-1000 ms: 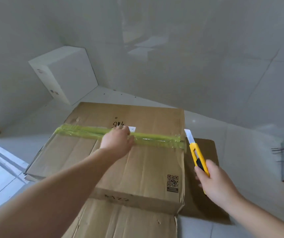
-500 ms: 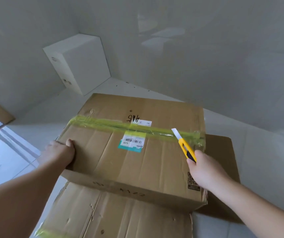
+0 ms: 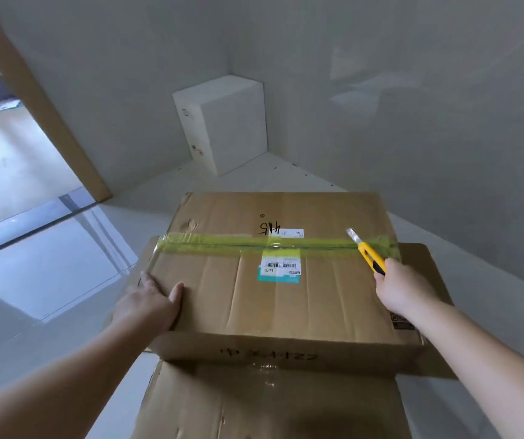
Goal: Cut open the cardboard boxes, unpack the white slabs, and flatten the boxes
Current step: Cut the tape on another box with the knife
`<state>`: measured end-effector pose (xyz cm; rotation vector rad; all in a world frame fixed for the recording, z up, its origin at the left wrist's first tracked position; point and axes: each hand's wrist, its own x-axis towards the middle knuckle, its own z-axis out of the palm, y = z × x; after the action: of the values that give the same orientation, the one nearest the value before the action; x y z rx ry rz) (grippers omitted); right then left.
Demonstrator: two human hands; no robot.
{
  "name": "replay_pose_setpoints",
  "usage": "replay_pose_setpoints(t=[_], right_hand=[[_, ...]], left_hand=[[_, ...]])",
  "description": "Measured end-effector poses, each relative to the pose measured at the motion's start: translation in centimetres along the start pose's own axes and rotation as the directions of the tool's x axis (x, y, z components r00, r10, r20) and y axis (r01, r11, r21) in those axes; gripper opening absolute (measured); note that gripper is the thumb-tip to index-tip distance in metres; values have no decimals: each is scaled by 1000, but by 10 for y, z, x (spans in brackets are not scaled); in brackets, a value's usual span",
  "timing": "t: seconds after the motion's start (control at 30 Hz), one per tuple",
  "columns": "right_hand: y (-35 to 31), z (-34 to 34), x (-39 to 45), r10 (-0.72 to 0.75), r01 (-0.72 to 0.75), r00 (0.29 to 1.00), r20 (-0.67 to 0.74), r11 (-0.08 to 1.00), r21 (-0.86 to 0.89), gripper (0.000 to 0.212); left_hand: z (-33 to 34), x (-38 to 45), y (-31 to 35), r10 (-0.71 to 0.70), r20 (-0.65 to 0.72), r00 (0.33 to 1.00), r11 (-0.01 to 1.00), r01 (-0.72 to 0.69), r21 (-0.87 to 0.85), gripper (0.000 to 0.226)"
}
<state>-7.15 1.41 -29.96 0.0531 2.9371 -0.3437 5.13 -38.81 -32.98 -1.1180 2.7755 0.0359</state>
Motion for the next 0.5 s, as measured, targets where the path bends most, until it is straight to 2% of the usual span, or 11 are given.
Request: replay_pose_setpoints(t=[0.07,0.23,0.33,0.4,0.5], right_hand=[[-16,-1,16,-25,24,998,-54,999,-31,18],[-45,2,19,-125,100,975,-182,985,-139,28],[-53,11,-6,-79,68,982,-174,995,-69,29],[-59,16,-24,-13,15,990,-139,1000,13,28],[-68,26,-50,59,-57,991,-123,998,20,29]], left_hand=[[-1,-11,-7,6,21,1000,999,-7,38,98],[0,-42,-13,110,41,993,987,-114,111,95],[-15,-26,-15,201,-18,979,967,-196,165,92],[-27,-7,-12,322,-63,945,936,-308,170,87],[-46,28,2,513,-150,845,856,-489,167,77]])
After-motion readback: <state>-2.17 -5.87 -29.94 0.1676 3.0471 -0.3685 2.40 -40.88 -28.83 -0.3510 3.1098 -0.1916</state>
